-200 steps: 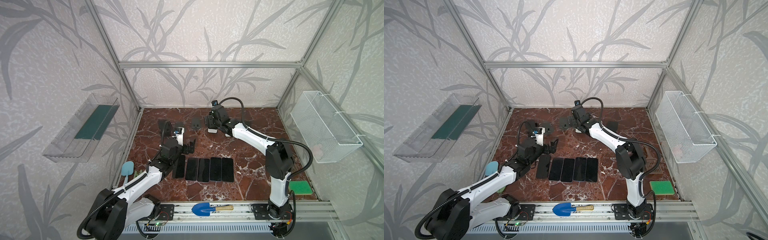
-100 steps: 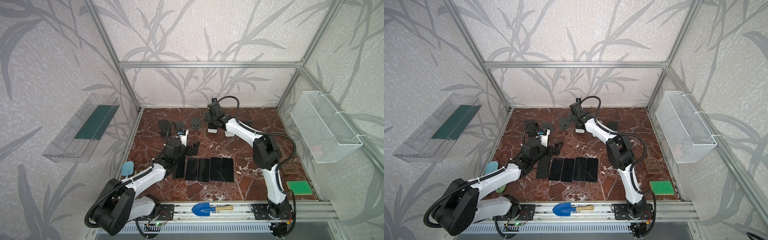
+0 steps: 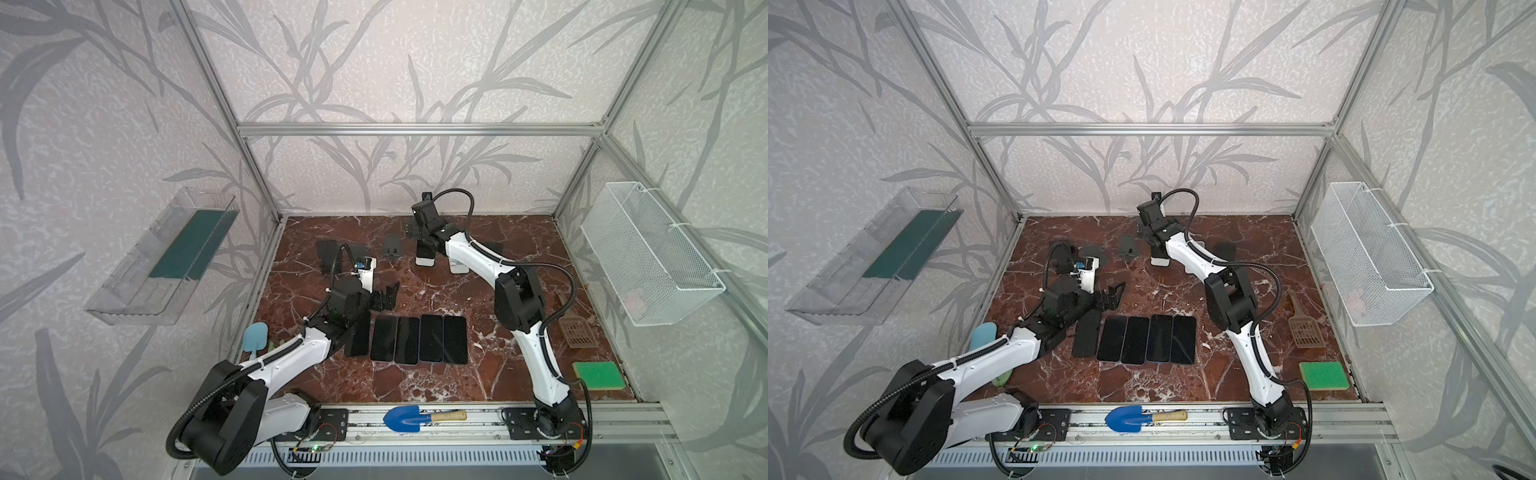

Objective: Remove the phone from the phone stand

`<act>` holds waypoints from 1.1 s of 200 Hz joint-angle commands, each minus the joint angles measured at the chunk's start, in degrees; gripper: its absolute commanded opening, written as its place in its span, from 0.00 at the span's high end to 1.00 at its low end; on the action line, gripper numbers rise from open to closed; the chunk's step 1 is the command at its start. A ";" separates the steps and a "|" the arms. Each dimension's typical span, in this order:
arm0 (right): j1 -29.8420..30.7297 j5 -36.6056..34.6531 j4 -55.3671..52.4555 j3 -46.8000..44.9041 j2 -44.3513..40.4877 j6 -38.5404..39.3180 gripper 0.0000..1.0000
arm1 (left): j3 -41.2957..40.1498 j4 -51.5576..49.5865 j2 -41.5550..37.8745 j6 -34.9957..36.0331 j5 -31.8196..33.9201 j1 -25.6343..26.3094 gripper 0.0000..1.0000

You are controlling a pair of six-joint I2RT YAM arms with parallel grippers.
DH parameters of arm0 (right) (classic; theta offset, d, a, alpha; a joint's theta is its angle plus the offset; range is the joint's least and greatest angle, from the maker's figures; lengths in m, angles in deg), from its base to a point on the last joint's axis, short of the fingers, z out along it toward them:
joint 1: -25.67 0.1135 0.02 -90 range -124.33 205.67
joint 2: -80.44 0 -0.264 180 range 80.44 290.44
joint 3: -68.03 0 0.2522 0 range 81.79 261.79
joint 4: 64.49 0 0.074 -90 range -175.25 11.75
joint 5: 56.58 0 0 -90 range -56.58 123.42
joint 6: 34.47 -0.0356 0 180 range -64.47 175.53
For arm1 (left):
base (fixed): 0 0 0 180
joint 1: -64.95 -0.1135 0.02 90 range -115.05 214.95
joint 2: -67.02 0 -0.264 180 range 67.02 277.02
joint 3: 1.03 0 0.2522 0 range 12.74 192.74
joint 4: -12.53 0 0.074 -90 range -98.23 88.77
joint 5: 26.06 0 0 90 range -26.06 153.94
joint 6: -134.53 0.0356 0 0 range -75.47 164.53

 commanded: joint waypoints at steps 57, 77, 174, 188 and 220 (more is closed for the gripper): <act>-1.35 -3.06 2.95 1.05 3.41 0.30 0.06 | 1.16 -0.02 -1.18 -0.18 -0.22 0.27 0.01; -1.47 -3.01 3.58 1.22 4.03 0.27 0.08 | 1.29 -0.28 -1.09 -0.21 -0.15 0.23 0.01; -1.63 -2.75 3.82 4.78 7.80 0.92 0.24 | 0.73 -1.42 -2.57 0.33 1.46 0.30 0.01; -1.77 -2.67 4.29 4.09 7.37 1.00 0.27 | 0.75 -1.58 -2.85 0.58 1.69 0.23 0.01; -1.71 -2.49 7.15 0.25 4.75 1.44 0.31 | 0.65 -1.95 -3.11 1.03 2.12 0.26 0.01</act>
